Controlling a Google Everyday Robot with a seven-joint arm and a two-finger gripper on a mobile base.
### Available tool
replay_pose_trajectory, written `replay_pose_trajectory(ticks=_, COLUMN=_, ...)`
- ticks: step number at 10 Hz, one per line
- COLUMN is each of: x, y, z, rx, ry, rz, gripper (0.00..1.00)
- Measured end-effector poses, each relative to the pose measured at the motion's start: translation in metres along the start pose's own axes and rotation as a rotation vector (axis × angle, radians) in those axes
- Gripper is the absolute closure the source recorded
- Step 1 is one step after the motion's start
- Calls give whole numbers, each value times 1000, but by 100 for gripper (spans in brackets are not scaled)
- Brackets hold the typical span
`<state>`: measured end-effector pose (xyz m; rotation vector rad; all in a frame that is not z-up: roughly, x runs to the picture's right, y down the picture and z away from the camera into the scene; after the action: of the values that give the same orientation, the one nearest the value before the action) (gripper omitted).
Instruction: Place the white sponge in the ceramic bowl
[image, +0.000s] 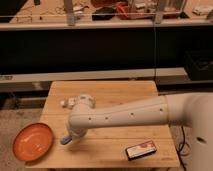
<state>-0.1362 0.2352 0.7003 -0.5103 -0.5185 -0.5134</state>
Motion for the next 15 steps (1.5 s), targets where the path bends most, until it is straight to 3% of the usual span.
replay_pose_trajectory(ticks=2, x=27, y=19, z=-40, rx=54, ry=10, rz=37, gripper=100)
replay_pose_trajectory(ticks=5, x=42, y=8, z=-108, rx=198, ry=23, rz=32, gripper=100)
replay_pose_trajectory(ticks=7, x=47, y=-29, z=-137, rx=322, ry=-3, rz=-16, gripper=100)
replay_pose_trajectory(ticks=10, x=46, y=-96, z=-157, rx=454, ry=-85, rz=-126, gripper=100)
replay_pose_trajectory(ticks=11, x=34, y=-122, z=-165, rx=474, ry=-108, rz=-173, gripper=100)
replay_pose_trajectory(ticks=13, x=4, y=-157, z=-181, rx=481, ry=-116, rz=-249, gripper=100)
replay_pose_trajectory(ticks=15, x=-28, y=-183, z=-182, rx=453, ry=-131, rz=-326, gripper=100)
